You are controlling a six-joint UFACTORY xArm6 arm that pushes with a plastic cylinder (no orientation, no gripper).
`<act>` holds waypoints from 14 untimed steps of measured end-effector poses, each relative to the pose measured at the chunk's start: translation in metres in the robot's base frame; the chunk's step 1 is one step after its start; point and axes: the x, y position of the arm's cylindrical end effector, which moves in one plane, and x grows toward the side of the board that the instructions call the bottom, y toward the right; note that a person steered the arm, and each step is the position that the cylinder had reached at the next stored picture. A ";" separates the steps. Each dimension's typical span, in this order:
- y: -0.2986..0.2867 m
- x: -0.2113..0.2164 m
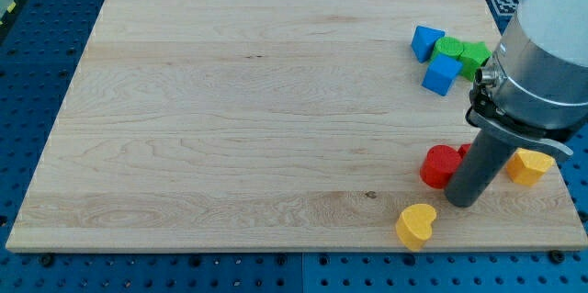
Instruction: Place the yellow heart close to the red circle
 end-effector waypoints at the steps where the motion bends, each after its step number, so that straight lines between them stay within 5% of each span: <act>1: -0.001 -0.003; 4: -0.003 0.001; 5: 0.030 0.045; 6: 0.030 0.045; 10: -0.188 0.044; 14: -0.197 -0.001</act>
